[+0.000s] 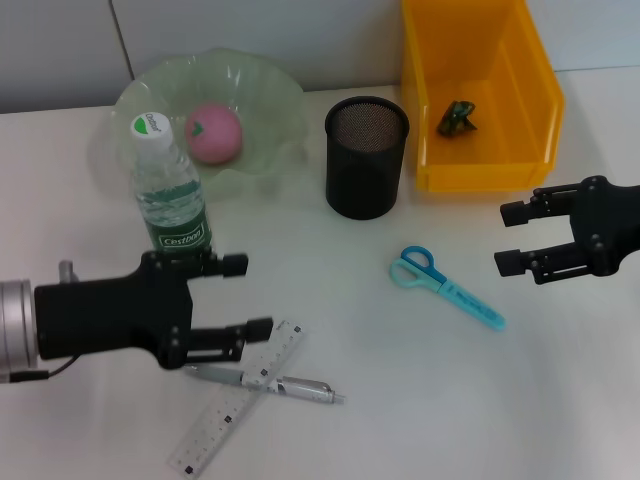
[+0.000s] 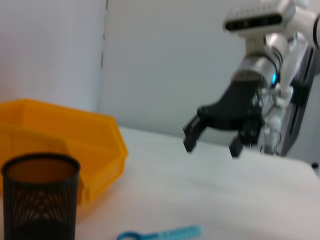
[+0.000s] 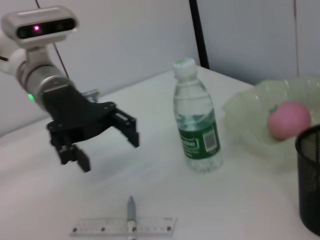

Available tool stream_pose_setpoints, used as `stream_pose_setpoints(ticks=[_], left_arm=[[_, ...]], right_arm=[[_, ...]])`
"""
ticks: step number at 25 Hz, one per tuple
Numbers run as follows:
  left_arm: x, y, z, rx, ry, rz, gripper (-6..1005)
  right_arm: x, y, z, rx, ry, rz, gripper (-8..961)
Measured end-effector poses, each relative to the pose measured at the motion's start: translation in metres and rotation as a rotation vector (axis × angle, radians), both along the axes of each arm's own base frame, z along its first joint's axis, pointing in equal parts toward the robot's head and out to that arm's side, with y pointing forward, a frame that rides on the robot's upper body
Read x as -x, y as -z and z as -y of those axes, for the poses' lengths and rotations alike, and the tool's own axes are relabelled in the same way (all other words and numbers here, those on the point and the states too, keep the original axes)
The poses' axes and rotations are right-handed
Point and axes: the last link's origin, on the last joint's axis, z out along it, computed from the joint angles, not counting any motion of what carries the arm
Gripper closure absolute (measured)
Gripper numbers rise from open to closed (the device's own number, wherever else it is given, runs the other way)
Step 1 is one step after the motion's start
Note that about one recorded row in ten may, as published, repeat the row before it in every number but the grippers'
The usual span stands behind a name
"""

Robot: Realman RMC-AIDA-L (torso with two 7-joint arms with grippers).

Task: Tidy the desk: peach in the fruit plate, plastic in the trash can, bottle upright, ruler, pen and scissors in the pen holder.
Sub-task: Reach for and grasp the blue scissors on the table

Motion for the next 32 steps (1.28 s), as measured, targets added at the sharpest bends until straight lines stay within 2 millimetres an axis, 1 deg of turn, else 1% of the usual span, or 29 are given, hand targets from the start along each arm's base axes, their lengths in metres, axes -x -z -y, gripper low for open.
stream_pose_setpoints(ticks=[2,3,6,12,17,20,25,29,32], left_arm=[[0.003,0.001,0.002,-0.001,0.005,-0.017,192],[0.008,0.002,0.003,-0.009,0.000,-0.045,192],[0.013,0.004,0.003,-0.012,-0.009,-0.078,195],[0.017,0.007,0.002,-0.016,-0.017,-0.108,202],[0.018,0.004,0.001,-0.024,-0.021,-0.102,202],[0.018,0.003,0.000,-0.027,-0.022,-0.103,202],[0.017,0.001,-0.001,-0.034,-0.017,-0.105,202],[0.016,0.001,-0.002,-0.037,-0.012,-0.105,202],[0.015,0.001,-0.003,-0.038,-0.010,-0.104,202]], right_arm=[[-0.001,0.002,-0.002,0.004,0.021,0.013,197],[-0.001,0.002,-0.004,0.007,0.031,0.021,198],[0.005,0.004,-0.009,0.021,0.049,0.040,198],[0.033,0.012,-0.025,0.072,0.043,0.151,198],[0.069,0.022,-0.043,0.122,0.082,0.292,198],[0.086,0.029,-0.053,0.115,0.141,0.430,198],[0.106,0.042,-0.064,0.060,0.236,0.681,199],[0.120,0.054,-0.067,0.046,0.276,0.781,199],[0.123,0.064,-0.068,0.047,0.304,0.837,199]])
